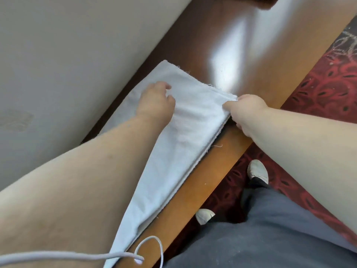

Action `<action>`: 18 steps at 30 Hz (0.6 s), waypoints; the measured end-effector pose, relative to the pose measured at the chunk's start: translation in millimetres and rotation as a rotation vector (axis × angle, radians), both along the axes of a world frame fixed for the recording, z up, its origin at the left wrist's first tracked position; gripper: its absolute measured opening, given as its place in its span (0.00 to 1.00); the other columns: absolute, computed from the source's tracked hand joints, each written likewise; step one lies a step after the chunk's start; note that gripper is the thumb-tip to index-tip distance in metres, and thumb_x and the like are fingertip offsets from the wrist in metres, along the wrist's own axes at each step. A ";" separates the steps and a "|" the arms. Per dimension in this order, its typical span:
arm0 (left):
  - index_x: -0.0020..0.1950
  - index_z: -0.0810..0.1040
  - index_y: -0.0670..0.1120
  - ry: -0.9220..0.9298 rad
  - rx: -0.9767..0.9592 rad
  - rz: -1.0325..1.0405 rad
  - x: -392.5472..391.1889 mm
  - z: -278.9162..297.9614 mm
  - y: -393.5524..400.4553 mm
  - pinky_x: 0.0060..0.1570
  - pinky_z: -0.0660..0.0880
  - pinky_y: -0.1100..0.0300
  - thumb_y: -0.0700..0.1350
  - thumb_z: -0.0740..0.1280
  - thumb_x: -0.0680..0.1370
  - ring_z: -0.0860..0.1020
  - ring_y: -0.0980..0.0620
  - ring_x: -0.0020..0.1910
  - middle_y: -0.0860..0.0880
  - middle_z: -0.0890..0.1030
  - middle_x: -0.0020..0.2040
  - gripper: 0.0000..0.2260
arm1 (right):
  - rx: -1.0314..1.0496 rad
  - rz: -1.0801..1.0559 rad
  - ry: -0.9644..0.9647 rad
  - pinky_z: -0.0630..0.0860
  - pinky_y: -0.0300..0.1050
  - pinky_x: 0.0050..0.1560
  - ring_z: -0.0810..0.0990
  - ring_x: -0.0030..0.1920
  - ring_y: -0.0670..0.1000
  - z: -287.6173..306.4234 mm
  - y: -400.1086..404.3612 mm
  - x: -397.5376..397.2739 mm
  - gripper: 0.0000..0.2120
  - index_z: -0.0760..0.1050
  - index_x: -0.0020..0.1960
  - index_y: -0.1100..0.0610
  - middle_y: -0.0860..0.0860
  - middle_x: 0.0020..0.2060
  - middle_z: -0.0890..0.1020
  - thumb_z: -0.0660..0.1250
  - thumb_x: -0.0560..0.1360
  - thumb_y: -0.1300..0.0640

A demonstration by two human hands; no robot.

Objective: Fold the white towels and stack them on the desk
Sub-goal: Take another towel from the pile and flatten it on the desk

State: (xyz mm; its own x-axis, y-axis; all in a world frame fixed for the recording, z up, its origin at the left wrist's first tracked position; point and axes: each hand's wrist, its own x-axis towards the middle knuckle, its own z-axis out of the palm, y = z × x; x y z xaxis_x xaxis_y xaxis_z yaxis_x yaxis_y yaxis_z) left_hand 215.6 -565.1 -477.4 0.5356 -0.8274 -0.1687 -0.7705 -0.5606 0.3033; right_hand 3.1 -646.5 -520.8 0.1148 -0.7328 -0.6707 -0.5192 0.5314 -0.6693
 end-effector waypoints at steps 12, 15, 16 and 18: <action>0.73 0.66 0.58 -0.173 0.486 -0.219 80.6 -21.0 -138.0 0.62 0.72 0.49 0.44 0.66 0.76 0.73 0.40 0.63 0.42 0.67 0.69 0.27 | -0.853 0.643 0.276 0.65 0.53 0.56 0.74 0.44 0.53 -32.1 -19.0 -40.2 0.18 0.70 0.62 0.48 0.43 0.42 0.75 0.65 0.72 0.50; 0.59 0.74 0.55 -0.176 0.383 -0.288 93.8 -23.6 -135.6 0.48 0.72 0.55 0.47 0.65 0.74 0.76 0.42 0.49 0.45 0.74 0.59 0.14 | -0.865 0.721 0.402 0.65 0.54 0.53 0.73 0.46 0.56 -37.0 -18.2 -34.9 0.19 0.71 0.63 0.45 0.48 0.45 0.77 0.63 0.73 0.50; 0.56 0.75 0.54 -0.173 0.353 -0.308 96.6 -24.5 -133.8 0.46 0.71 0.56 0.48 0.65 0.74 0.75 0.43 0.47 0.45 0.75 0.56 0.11 | -0.872 0.737 0.410 0.65 0.54 0.54 0.73 0.48 0.57 -36.8 -17.3 -34.5 0.19 0.72 0.64 0.45 0.49 0.47 0.77 0.62 0.73 0.50; 0.51 0.74 0.54 -0.153 0.289 -0.341 97.3 -26.8 -133.5 0.46 0.71 0.57 0.47 0.65 0.74 0.75 0.44 0.47 0.47 0.78 0.53 0.07 | -0.913 0.734 0.395 0.64 0.55 0.54 0.74 0.49 0.59 -36.6 -14.1 -36.2 0.20 0.73 0.66 0.46 0.51 0.49 0.78 0.60 0.74 0.52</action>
State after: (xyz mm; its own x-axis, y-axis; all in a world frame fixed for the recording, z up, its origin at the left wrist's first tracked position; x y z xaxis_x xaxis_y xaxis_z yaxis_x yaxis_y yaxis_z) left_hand 312.9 -698.6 -504.1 0.2783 -0.8911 -0.3584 -0.9491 -0.3125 0.0401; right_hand -33.1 -660.6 -557.4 0.6020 -0.7979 -0.0298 -0.7478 -0.5503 -0.3714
